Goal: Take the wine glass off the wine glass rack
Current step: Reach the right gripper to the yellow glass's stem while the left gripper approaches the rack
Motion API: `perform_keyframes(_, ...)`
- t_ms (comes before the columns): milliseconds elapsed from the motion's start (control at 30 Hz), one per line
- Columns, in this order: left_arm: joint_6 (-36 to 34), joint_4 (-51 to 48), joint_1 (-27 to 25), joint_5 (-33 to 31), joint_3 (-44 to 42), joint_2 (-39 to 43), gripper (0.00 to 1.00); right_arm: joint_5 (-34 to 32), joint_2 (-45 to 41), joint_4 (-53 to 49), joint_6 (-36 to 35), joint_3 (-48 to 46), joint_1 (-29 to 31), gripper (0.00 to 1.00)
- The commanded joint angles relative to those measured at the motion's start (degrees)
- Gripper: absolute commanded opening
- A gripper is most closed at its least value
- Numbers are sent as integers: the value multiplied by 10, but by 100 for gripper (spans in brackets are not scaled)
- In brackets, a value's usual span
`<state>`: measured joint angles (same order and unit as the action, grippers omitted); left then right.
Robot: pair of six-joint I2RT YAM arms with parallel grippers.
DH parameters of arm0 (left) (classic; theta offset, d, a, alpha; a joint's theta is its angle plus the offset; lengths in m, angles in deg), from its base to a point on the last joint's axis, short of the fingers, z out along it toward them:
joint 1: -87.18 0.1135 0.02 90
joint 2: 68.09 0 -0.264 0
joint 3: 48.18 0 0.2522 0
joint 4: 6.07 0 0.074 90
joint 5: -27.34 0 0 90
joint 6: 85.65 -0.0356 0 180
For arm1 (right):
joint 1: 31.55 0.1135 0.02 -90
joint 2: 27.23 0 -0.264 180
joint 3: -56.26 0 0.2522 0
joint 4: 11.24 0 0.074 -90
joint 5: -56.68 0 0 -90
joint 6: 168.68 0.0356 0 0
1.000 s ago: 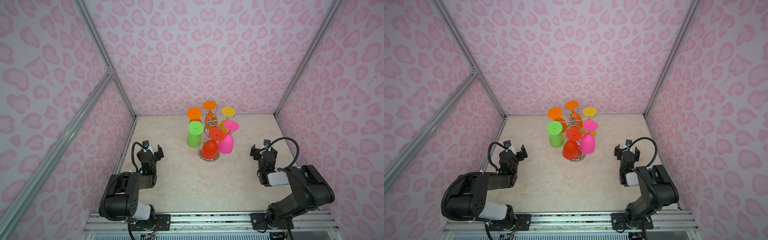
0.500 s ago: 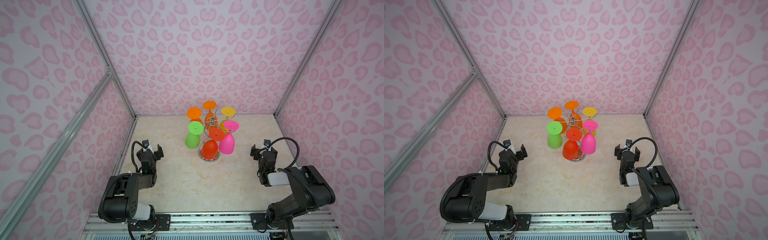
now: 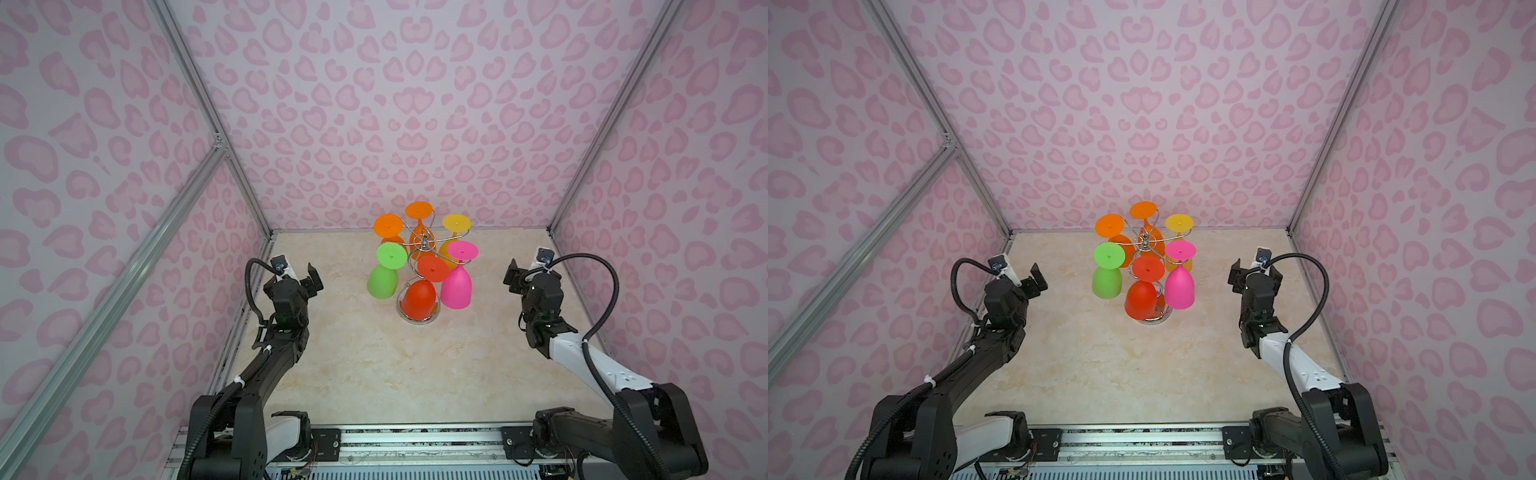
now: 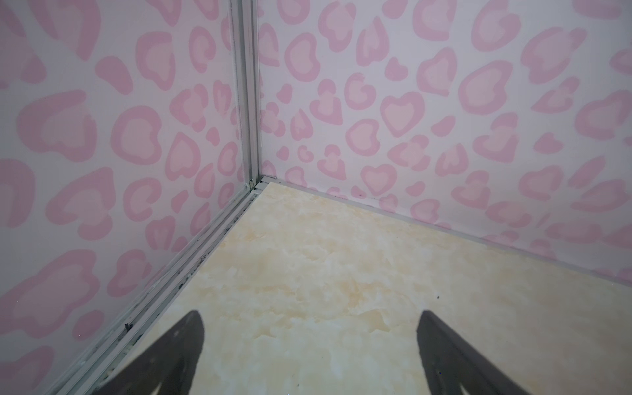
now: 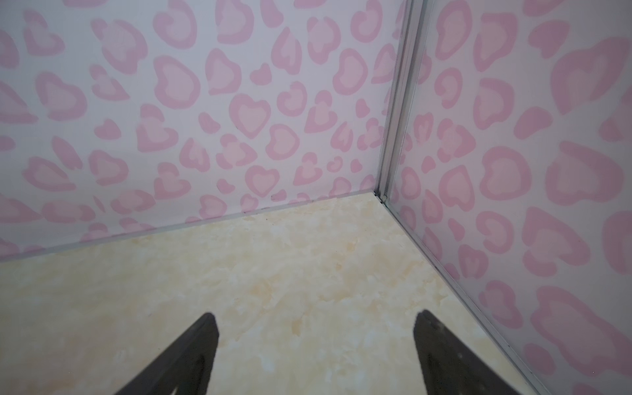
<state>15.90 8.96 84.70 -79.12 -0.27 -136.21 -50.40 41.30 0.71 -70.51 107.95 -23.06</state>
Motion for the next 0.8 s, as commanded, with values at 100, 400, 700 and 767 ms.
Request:
perform_keyframes(100, 80, -105, -19, 113, 51, 62, 100, 142, -27, -235, 112, 180, -1, 99)
perform_keyframes(400, 121, -149, -29, 235, 87, 101, 99, 406, 43, -243, 309, 330, -42, 86)
perform_keyframes(700, 144, -144, -32, 305, 94, 108, 98, 547, 115, -149, 457, 348, -46, 74)
perform_keyframes(767, 148, -140, -32, 316, 93, 111, 98, 562, 121, -110, 487, 332, -46, 72)
